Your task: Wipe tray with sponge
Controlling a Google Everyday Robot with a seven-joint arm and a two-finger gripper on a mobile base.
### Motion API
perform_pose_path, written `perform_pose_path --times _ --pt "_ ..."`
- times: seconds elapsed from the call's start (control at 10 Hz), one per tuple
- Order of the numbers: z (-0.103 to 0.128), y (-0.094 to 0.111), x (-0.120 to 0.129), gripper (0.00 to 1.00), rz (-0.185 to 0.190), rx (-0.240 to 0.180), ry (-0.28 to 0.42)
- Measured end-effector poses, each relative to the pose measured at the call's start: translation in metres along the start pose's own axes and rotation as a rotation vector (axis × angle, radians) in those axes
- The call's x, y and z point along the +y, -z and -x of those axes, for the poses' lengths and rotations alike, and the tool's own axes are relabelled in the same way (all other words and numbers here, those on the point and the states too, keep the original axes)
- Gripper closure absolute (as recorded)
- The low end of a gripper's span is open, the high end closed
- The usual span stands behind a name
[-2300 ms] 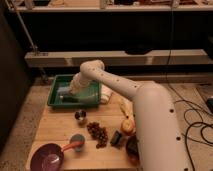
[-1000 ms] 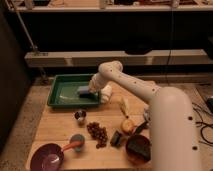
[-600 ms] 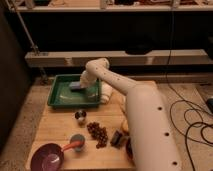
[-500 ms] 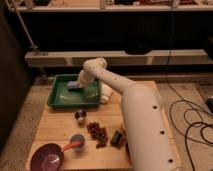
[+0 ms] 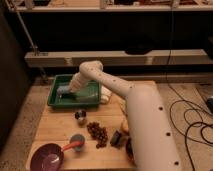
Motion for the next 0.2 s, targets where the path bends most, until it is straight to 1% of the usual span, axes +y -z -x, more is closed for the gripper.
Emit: perform_pose_path --times 0.1,0.2 --pt "0.012 0.005 0.017 1.00 0.026 -0.033 0.018" --pt "0.017 0.010 0.030 1.00 0.045 -0.056 0.027"
